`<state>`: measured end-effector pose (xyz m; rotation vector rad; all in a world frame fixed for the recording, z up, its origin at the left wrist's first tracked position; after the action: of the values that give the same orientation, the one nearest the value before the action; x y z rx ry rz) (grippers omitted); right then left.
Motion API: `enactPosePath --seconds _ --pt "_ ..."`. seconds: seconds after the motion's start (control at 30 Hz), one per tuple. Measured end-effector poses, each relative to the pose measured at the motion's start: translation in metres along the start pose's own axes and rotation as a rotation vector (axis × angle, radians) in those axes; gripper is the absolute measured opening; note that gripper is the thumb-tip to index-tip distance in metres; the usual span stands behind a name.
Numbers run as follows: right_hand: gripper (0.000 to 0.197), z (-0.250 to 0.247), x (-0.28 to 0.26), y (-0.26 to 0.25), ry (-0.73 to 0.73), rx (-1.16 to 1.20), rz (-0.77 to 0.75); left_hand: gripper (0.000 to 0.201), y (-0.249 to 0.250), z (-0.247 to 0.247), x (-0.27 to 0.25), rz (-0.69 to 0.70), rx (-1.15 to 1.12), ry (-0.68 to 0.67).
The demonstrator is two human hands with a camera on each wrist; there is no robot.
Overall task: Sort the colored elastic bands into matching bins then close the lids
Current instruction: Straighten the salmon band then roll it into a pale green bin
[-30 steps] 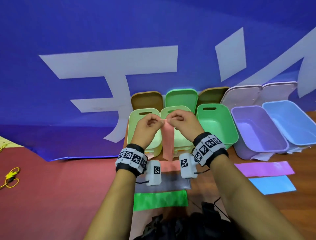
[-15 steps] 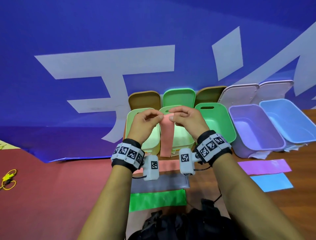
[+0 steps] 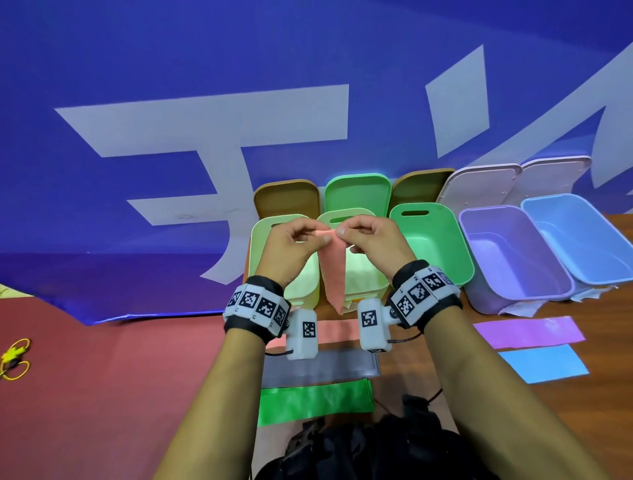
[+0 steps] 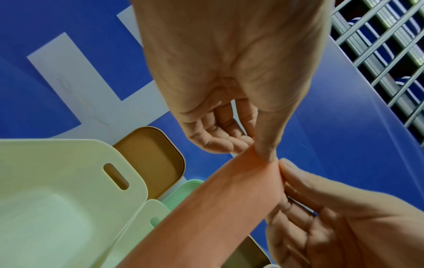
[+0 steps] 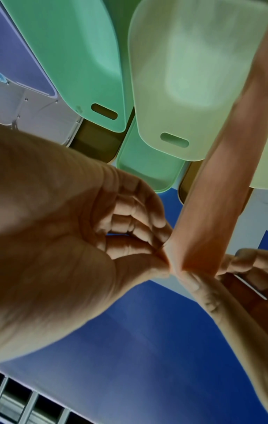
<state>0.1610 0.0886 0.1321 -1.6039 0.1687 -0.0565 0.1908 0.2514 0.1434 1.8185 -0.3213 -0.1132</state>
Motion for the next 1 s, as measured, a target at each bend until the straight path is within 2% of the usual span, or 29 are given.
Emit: enactPosePath --seconds 0.33,0.53,0.93,1.0 --pt "0.010 0.004 0.000 0.001 -0.018 -0.066 -0.020 0.009 -0.008 -0.002 0.001 -0.005 0.047 0.003" --pt "0.017 0.006 -0.001 -0.001 -0.017 0.014 -0.035 0.008 -0.010 -0.002 0.001 -0.020 0.049 0.021" --pt "0.007 0.005 -0.003 -0.008 -0.003 -0.013 -0.119 0.028 -0.002 -0.003 -0.003 0.001 0.076 0.018" --pt "0.004 0.005 -0.004 -0.009 0.008 -0.007 -0.119 0.025 -0.002 -0.003 -0.003 -0.008 0.045 0.024"
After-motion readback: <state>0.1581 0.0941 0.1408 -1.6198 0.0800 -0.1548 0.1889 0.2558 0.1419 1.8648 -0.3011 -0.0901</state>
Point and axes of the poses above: each hand's wrist, its own x-axis towards the middle knuckle, its own z-axis out of the palm, y = z × x, the point moved 9 cm from there along x, towards the middle knuckle, and after that the axes turned 5 degrees about x, right-handed, at the moved point
